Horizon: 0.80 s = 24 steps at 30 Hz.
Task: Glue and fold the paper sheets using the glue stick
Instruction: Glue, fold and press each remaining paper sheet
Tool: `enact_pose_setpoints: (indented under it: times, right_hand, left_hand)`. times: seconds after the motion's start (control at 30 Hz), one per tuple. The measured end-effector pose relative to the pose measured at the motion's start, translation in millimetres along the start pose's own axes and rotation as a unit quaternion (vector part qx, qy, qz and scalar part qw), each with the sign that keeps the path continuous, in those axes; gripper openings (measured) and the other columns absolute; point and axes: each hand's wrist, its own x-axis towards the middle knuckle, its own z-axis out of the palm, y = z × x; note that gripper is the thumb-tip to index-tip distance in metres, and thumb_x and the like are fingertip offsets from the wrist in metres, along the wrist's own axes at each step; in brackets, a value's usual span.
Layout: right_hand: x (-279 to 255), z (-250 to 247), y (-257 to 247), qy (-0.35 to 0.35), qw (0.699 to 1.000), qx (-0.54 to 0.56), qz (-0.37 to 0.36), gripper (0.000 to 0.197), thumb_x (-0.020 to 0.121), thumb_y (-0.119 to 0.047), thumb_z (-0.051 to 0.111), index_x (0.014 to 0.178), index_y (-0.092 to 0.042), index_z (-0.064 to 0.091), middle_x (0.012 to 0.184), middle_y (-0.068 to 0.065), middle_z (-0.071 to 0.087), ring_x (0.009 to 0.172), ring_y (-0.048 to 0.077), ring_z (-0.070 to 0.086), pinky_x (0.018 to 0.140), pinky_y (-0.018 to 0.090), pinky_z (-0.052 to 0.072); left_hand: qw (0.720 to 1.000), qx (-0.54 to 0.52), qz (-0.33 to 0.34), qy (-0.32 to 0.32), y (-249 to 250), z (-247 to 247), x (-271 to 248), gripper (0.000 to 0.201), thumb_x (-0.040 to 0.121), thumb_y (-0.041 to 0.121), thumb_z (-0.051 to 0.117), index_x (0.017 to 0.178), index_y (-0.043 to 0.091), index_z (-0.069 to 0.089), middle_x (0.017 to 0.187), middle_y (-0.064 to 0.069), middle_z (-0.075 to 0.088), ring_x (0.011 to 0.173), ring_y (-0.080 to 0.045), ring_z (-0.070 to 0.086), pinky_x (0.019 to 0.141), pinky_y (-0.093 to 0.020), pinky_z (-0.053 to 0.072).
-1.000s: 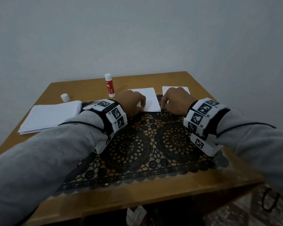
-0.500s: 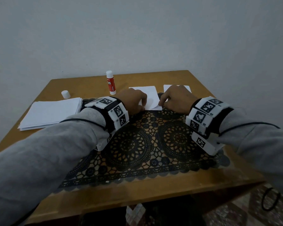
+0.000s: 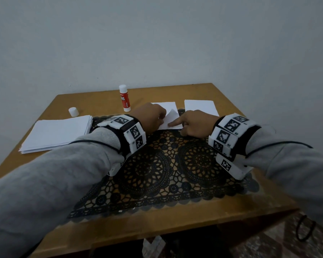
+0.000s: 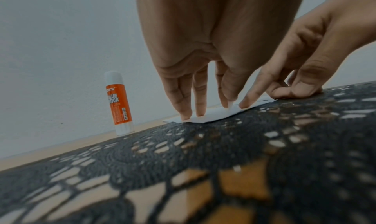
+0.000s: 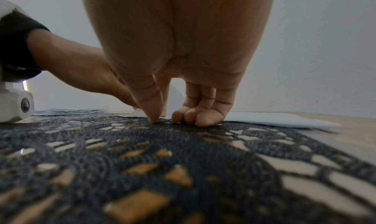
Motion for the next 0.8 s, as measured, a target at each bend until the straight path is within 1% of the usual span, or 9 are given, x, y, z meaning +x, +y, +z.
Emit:
enact_pose_setpoints:
  times: [0.13,0.23,0.33,0.4,0.53,0.63,0.7,0.73,0.8]
  right_hand:
    - [0.0,-0.5,0.3,0.006,1.000,0.011,0.002,0.046,0.095,-0.013,0.053,0.137,-0.031,0.052,0.077,-0.015,0.034,0.066,0.006,0.044,0.057,0.012,0.033]
    - [-1.7,-1.5,-1.4,0.004,1.000,0.011,0.004,0.046,0.095,-0.013,0.053,0.137,-0.030,0.052,0.093,-0.006,0.042,0.078,0.013,0.049,0.059,0.011,0.034]
    - [-3.9,-2.7,-2.4,0.017,1.000,0.016,0.007,0.044,0.094,-0.009,0.053,0.133,-0.030,0.056,0.102,0.000,0.048,0.081,0.013,0.049,0.059,0.013,0.034]
    - [-4.6,-3.9,-1.1,0.029,0.999,0.018,0.011,0.043,0.093,-0.004,0.050,0.129,-0.026,0.061,0.107,0.000,0.053,0.086,0.016,0.053,0.057,0.007,0.030]
    - [-4.5,-4.2,-1.2,0.041,0.999,0.010,0.013,0.043,0.093,0.000,0.047,0.125,-0.023,0.063,0.133,0.006,0.056,0.108,0.024,0.054,0.063,0.007,0.029]
    - [-5.4,-3.0,-2.4,0.046,0.999,0.019,0.021,0.042,0.093,-0.001,0.047,0.125,-0.022,0.064,0.131,0.010,0.057,0.117,0.025,0.053,0.060,0.005,0.028]
    - [-4.4,-2.2,-1.6,0.047,0.998,0.020,0.019,0.042,0.092,-0.002,0.047,0.124,-0.023,0.064,0.131,0.006,0.057,0.119,0.022,0.052,0.063,0.007,0.029]
    - [-3.7,-2.0,-1.1,0.047,0.998,0.022,0.019,0.042,0.092,-0.002,0.047,0.124,-0.023,0.064,0.126,0.001,0.059,0.116,0.021,0.052,0.063,0.007,0.030]
    - [-3.9,-2.5,-2.1,0.045,0.999,0.019,0.020,0.041,0.093,-0.002,0.047,0.125,-0.022,0.064,0.105,-0.008,0.058,0.098,0.017,0.049,0.060,0.004,0.029]
  left_hand:
    - [0.998,-0.029,-0.013,0.052,0.9,-9.9,-6.4,0.008,0.088,0.013,0.054,0.085,0.011,0.061,0.087,-0.005,0.062,0.085,-0.025,0.057,0.073,-0.035,0.047]
    - [0.994,-0.082,-0.009,0.072,-4.9,-22.6,-19.6,0.012,0.081,0.001,0.056,0.077,0.012,0.055,0.078,0.001,0.055,0.079,-0.022,0.054,0.065,-0.029,0.040]
    - [0.990,-0.118,0.013,0.070,-14.1,-33.8,-44.4,0.017,0.082,0.000,0.056,0.091,0.012,0.064,0.083,0.004,0.059,0.079,-0.016,0.055,0.071,-0.026,0.043]
    - [0.992,-0.116,0.023,0.049,-20.4,-35.1,-65.5,0.022,0.083,0.002,0.059,0.097,0.014,0.070,0.091,0.006,0.064,0.083,-0.010,0.056,0.076,-0.021,0.041]
    - [0.988,-0.151,0.045,0.001,-33.8,-29.2,-110.9,0.022,0.081,0.000,0.062,0.080,0.019,0.072,0.090,0.013,0.063,0.080,0.004,0.053,0.075,-0.006,0.036]
    - [0.988,-0.140,0.042,-0.045,-45.5,-23.3,-133.2,0.027,0.080,-0.005,0.059,0.079,0.019,0.071,0.089,0.017,0.059,0.085,0.002,0.053,0.082,-0.009,0.037]
    - [0.990,-0.124,0.042,-0.058,-50.0,-22.3,-141.3,0.026,0.080,-0.006,0.059,0.081,0.016,0.072,0.091,0.013,0.061,0.087,-0.002,0.055,0.086,-0.010,0.039]
    - [0.990,-0.120,0.043,-0.058,-51.0,-22.8,-143.7,0.026,0.080,-0.007,0.059,0.082,0.015,0.072,0.093,0.011,0.062,0.089,-0.005,0.056,0.088,-0.014,0.042]
    - [0.991,-0.113,0.044,-0.060,-51.9,-24.7,-145.0,0.027,0.079,-0.007,0.058,0.082,0.016,0.072,0.096,0.009,0.062,0.092,-0.008,0.057,0.090,-0.025,0.046]
